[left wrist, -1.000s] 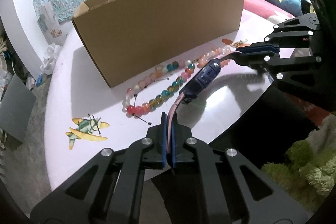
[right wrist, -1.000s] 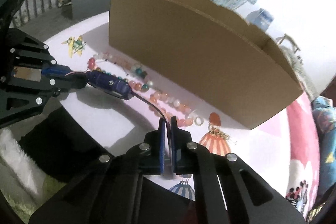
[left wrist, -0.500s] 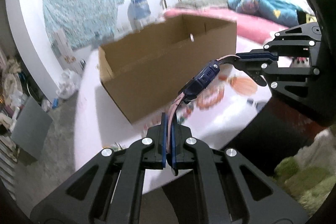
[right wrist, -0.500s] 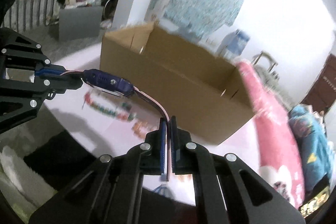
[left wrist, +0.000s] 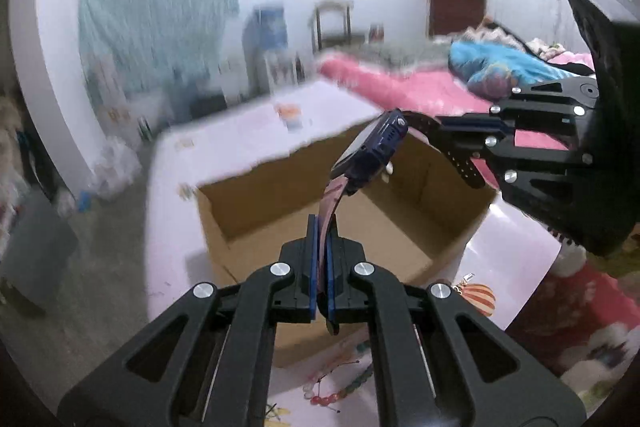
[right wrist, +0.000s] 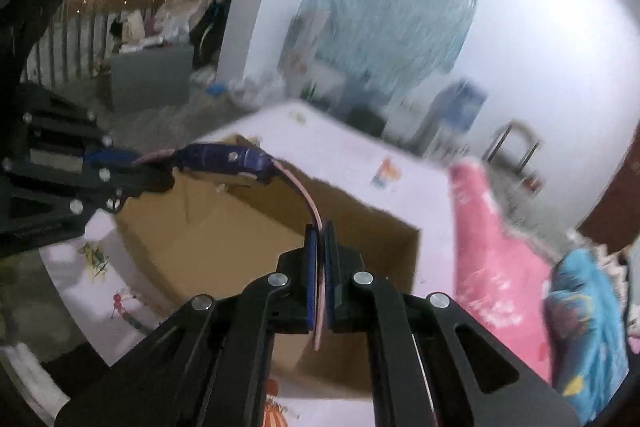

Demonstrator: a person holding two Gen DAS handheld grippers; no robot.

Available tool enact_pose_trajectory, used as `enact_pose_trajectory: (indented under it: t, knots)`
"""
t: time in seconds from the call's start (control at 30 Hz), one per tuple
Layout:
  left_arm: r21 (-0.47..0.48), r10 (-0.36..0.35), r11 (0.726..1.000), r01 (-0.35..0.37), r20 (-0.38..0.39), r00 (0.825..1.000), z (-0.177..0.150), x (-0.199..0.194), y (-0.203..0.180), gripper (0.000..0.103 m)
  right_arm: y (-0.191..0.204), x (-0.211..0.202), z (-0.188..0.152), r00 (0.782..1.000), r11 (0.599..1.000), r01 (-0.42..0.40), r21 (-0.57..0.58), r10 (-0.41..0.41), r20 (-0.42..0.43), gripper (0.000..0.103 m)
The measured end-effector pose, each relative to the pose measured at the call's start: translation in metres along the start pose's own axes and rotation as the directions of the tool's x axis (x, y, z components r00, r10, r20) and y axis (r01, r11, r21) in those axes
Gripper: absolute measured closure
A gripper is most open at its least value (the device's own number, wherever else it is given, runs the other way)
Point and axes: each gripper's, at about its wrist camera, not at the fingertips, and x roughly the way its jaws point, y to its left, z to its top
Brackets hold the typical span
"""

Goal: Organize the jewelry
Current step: 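Lift the smartwatch with both tools and carry it over the box, then open both tools to drop the smartwatch into the box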

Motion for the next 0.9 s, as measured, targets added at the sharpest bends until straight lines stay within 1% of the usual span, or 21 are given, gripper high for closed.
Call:
enact_pose_trajectory:
  t: [0.07, 0.1, 0.13, 0.17, 0.2, 0.23, 0.33, 0.37, 0.4, 0.43, 0.47, 0.5, 0.53, 0.57, 0.6, 0.63, 0.7, 0.73, 0.8, 0.87, 0.9]
  knots:
    - [-0.051, -0.029, 0.998, 0.025, -0.086, 0.996, 0.008, 0.029, 0.02, 0.1, -0.016, 0.032, 0.007, 0.993, 0.998, -0.055, 0.029, 0.058, -0.102, 0.099]
    - [-0.064, -0.045, 0.997, 0.036, -0.135, 0.99, 0.012, 0.044, 0.026, 0.1, -0.026, 0.057, 0.011, 0.976, 0.993, -0.109, 0.054, 0.118, -0.184, 0.099]
    - [-0.084, -0.063, 0.995, 0.047, -0.196, 0.979, 0.016, 0.064, 0.035, 0.1, -0.03, 0.074, 0.011, 0.962, 0.989, -0.129, 0.072, 0.143, -0.232, 0.099]
    - [-0.099, -0.073, 0.994, 0.051, -0.228, 0.971, 0.015, 0.077, 0.04, 0.1, -0.036, 0.092, 0.012, 0.941, 0.983, -0.159, 0.096, 0.18, -0.286, 0.099]
    - [-0.109, -0.085, 0.992, 0.058, -0.264, 0.961, 0.014, 0.09, 0.044, 0.1, -0.041, 0.111, 0.012, 0.913, 0.973, -0.193, 0.128, 0.226, -0.341, 0.099]
    - [-0.125, -0.099, 0.99, 0.063, -0.308, 0.946, 0.014, 0.104, 0.05, 0.1, -0.046, 0.126, 0.012, 0.89, 0.966, -0.208, 0.151, 0.251, -0.381, 0.099]
    - [-0.157, -0.126, 0.985, 0.069, -0.384, 0.915, 0.011, 0.133, 0.063, 0.099, -0.053, 0.162, 0.008, 0.827, 0.946, -0.247, 0.21, 0.319, -0.464, 0.099]
    - [-0.156, -0.115, 0.986, 0.057, -0.395, 0.911, 0.01, 0.139, 0.066, 0.099, -0.054, 0.174, 0.008, 0.809, 0.94, -0.254, 0.227, 0.335, -0.483, 0.099]
    - [-0.144, -0.097, 0.989, 0.039, -0.418, 0.903, 0.011, 0.148, 0.069, 0.098, -0.055, 0.184, 0.007, 0.786, 0.933, -0.269, 0.24, 0.357, -0.506, 0.098]
    - [-0.139, -0.087, 0.99, 0.029, -0.433, 0.897, 0.013, 0.153, 0.068, 0.095, -0.057, 0.196, 0.007, 0.762, 0.929, -0.271, 0.252, 0.367, -0.534, 0.098]
    - [-0.135, -0.071, 0.991, 0.011, -0.451, 0.89, 0.013, 0.16, 0.071, 0.086, -0.058, 0.203, 0.007, 0.756, 0.934, -0.252, 0.253, 0.353, -0.552, 0.092]
    - [-0.125, -0.045, 0.992, -0.015, -0.463, 0.885, 0.015, 0.164, 0.073, 0.08, -0.058, 0.208, 0.008, 0.755, 0.944, -0.227, 0.239, 0.326, -0.569, 0.091]
    - [-0.116, -0.03, 0.993, -0.027, -0.461, 0.887, 0.017, 0.167, 0.075, 0.071, -0.059, 0.213, 0.008, 0.759, 0.952, -0.214, 0.218, 0.303, -0.576, 0.089]
    - [-0.113, -0.027, 0.993, -0.027, -0.451, 0.892, 0.019, 0.165, 0.075, 0.067, -0.061, 0.214, 0.009, 0.763, 0.955, -0.211, 0.21, 0.296, -0.575, 0.087]
    - [-0.113, -0.03, 0.993, -0.022, -0.438, 0.898, 0.02, 0.162, 0.076, 0.066, -0.062, 0.216, 0.008, 0.767, 0.957, -0.205, 0.207, 0.288, -0.573, 0.079]
    - [-0.116, -0.035, 0.993, -0.016, -0.426, 0.904, 0.022, 0.159, 0.077, 0.064, -0.064, 0.214, 0.009, 0.778, 0.961, -0.191, 0.201, 0.273, -0.566, 0.075]
    - [-0.119, -0.036, 0.993, -0.013, -0.403, 0.915, 0.026, 0.154, 0.079, 0.06, -0.066, 0.208, 0.009, 0.789, 0.96, -0.197, 0.198, 0.275, -0.55, 0.074]
    - [-0.118, -0.029, 0.993, -0.019, -0.388, 0.921, 0.026, 0.149, 0.08, 0.059, -0.067, 0.204, 0.01, 0.798, 0.963, -0.191, 0.19, 0.265, -0.541, 0.073]
    - [-0.116, -0.016, 0.993, -0.03, -0.373, 0.928, 0.026, 0.142, 0.082, 0.058, -0.067, 0.197, 0.014, 0.818, 0.97, -0.172, 0.172, 0.238, -0.524, 0.067]
    - [-0.116, -0.001, 0.992, -0.041, -0.342, 0.94, 0.027, 0.129, 0.083, 0.053, -0.068, 0.181, 0.019, 0.848, 0.977, -0.148, 0.155, 0.206, -0.489, 0.061]
    - [-0.118, 0.003, 0.992, -0.043, -0.326, 0.945, 0.027, 0.122, 0.084, 0.052, -0.07, 0.168, 0.02, 0.867, 0.978, -0.14, 0.156, 0.198, -0.458, 0.06]
